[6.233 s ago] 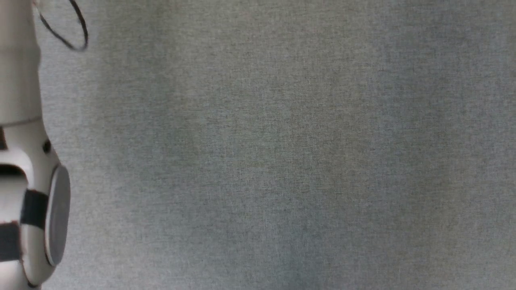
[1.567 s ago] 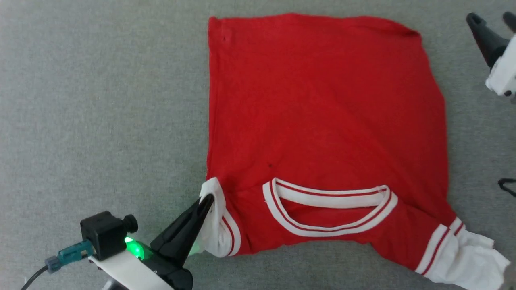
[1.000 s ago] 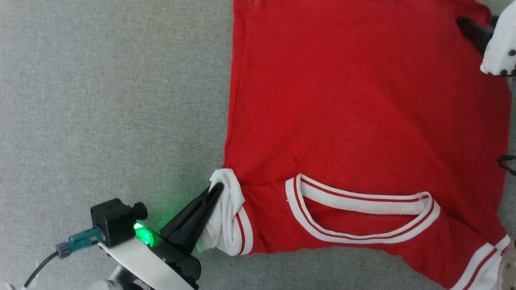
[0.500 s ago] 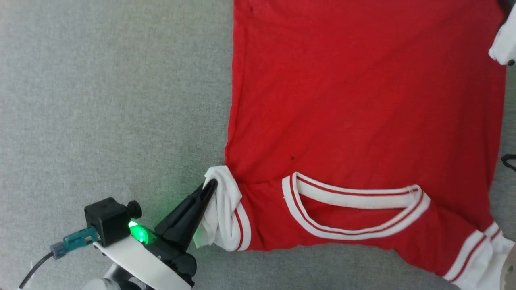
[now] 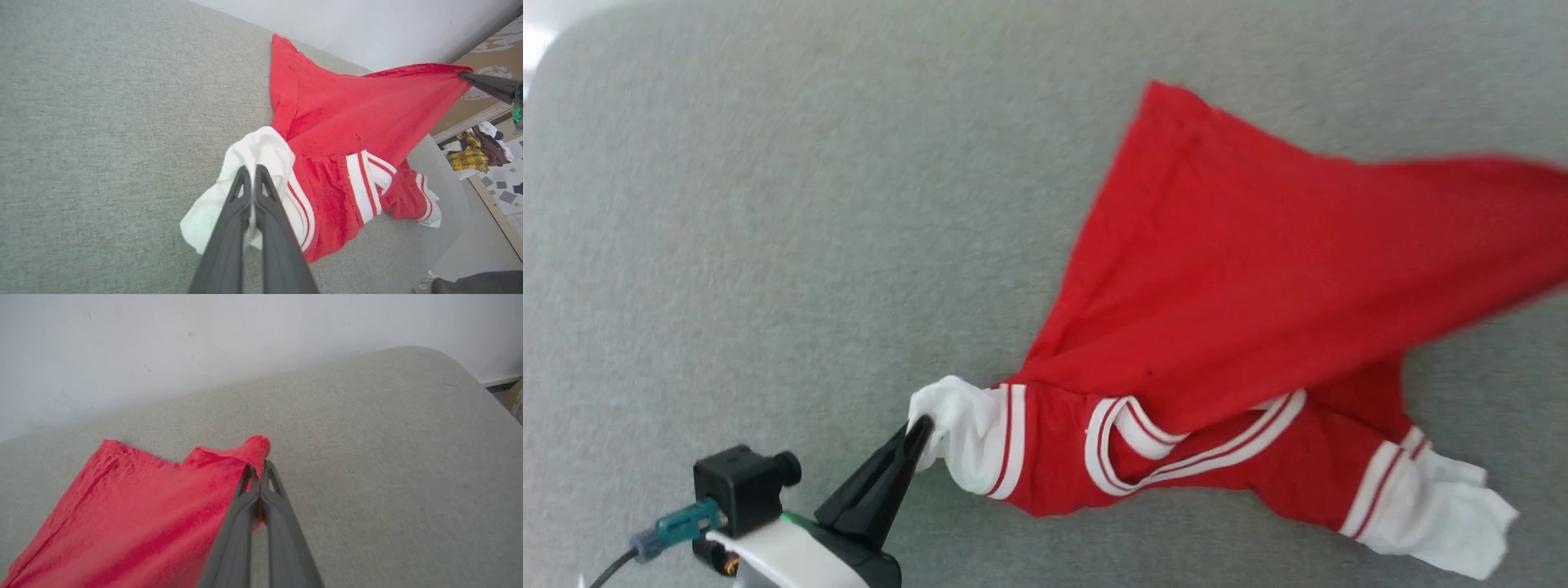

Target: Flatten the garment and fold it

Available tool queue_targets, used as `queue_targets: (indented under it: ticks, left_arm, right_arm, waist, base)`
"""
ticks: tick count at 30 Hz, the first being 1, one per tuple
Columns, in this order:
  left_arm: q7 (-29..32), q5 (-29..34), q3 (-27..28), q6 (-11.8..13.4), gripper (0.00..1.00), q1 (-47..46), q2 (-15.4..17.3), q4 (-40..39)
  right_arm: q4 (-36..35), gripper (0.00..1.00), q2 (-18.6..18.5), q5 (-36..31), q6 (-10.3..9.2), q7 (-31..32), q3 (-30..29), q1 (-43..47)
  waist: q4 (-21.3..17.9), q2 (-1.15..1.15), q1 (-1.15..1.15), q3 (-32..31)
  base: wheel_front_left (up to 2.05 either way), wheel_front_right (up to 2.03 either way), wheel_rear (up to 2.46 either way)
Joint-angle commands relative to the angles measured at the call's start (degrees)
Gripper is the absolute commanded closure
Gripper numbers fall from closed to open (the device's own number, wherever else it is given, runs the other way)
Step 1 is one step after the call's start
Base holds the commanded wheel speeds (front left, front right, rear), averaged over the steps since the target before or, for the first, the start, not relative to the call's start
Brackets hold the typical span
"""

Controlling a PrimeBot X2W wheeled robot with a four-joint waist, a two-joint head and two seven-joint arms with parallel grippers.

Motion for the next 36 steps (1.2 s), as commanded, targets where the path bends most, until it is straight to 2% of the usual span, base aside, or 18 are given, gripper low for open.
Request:
queue_targets:
  ticks: [1,7,12,15,21,23,29,34,35,36]
  left_arm:
    - [-0.36,0.44,0.29,0.37,1.00,0.65,0.36,-0.03]
    - [-0.44,0.36,0.47,1.35,1.00,2.58,0.77,0.11]
    - [-0.31,1.04,0.57,2.60,1.00,3.35,1.09,0.16]
    - [-0.49,0.96,0.69,3.14,1.00,3.81,0.92,0.00]
    - [-0.41,1.23,1.21,4.49,1.00,4.64,1.28,-0.22]
    - [-0.21,1.41,1.18,4.71,1.00,4.70,1.49,-0.19]
    - [0.60,1.45,0.70,4.48,1.00,3.81,1.75,0.54]
    - [0.66,1.23,-0.03,3.89,1.00,2.25,0.86,1.74]
    - [0.56,1.20,-0.16,3.77,1.00,2.01,0.67,1.98]
    - [0.43,1.13,-0.28,3.64,1.00,1.81,0.45,2.20]
  right_arm:
    - [-1.26,1.00,0.95,0.75,-0.04,0.21,-1.25,2.31]
    - [-5.86,1.00,5.06,3.94,-0.04,-0.16,-7.21,14.58]
    - [-8.37,1.00,6.45,7.14,-0.04,1.02,-6.78,24.26]
    - [-6.86,1.00,6.51,11.44,-0.04,0.10,-6.58,29.32]
    - [0.39,1.00,6.53,13.96,-0.04,-5.55,-2.81,35.16]
    - [3.26,1.00,6.53,10.94,-0.04,-7.96,-0.06,35.37]
    - [15.59,1.00,6.54,5.90,-0.04,-15.04,3.74,31.19]
    - [20.49,1.00,6.54,4.27,-0.04,-19.13,3.59,28.19]
    - [20.26,0.84,6.54,4.15,-0.04,-19.78,2.75,27.73]
    - [19.56,0.10,6.54,3.92,-0.04,-20.02,1.96,27.46]
  waist:
    - [-3.89,0.00,0.01,-4.14]
    - [-6.18,0.00,0.01,-7.08]
    - [-6.94,0.00,0.01,-8.56]
    - [-7.07,0.00,0.01,-9.14]
    - [-6.82,0.00,0.01,-9.66]
    - [-6.60,0.00,0.01,-9.62]
    - [-5.51,0.00,0.01,-9.63]
    - [-4.94,0.00,0.01,-9.67]
    - [-4.81,0.00,0.01,-9.72]
    - [-4.65,0.00,0.01,-9.74]
  base:
    - [0.00,0.00,0.00]
    - [0.00,0.00,0.00]
    - [0.00,0.00,0.00]
    - [0.00,0.00,0.00]
    - [0.00,0.00,0.00]
    - [0.00,0.00,0.00]
    - [0.00,0.00,0.00]
    - [0.00,0.00,0.00]
    - [0.00,0.00,0.00]
    - [0.00,0.00,0.00]
